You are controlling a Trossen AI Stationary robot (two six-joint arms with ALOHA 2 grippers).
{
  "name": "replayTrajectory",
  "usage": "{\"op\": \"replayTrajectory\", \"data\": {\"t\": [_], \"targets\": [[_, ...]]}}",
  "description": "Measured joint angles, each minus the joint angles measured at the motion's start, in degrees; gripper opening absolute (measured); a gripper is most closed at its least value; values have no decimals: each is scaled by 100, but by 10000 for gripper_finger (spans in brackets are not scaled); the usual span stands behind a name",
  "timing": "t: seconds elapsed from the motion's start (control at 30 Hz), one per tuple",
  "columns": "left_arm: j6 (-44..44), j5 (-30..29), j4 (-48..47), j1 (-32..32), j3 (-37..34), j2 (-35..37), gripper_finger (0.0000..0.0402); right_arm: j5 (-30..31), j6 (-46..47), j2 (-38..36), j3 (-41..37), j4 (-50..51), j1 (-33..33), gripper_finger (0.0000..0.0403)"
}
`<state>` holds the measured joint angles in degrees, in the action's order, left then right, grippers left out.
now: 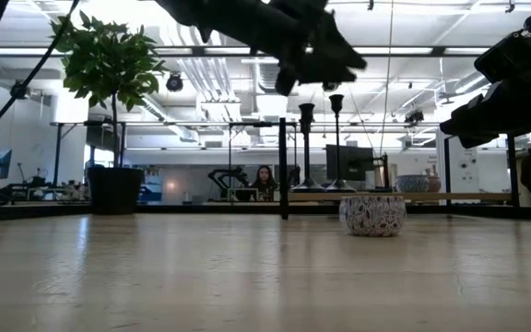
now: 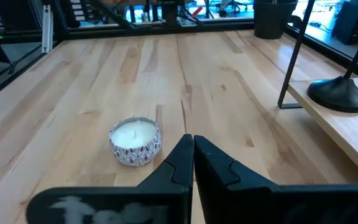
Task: Pick & Place candle stick holders
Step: Put the red scented candle on the shelf
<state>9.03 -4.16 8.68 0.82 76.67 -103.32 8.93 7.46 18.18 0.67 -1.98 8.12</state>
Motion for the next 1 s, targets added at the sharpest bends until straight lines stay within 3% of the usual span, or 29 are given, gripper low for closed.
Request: {"op": "replayTrajectory", "data": {"t": [0.33, 0.83, 1.0], "targets": [[-404, 63, 1329, 11, -1462, 1227, 152, 2, 0, 6, -2, 3, 0, 9], [-419, -133, 955, 22, -4107, 4425, 152, 4, 0, 6, -3, 2, -1, 9], [-491, -134, 1649, 22, -5211, 5160, 152, 4, 0, 6, -4, 2, -1, 9]]}}
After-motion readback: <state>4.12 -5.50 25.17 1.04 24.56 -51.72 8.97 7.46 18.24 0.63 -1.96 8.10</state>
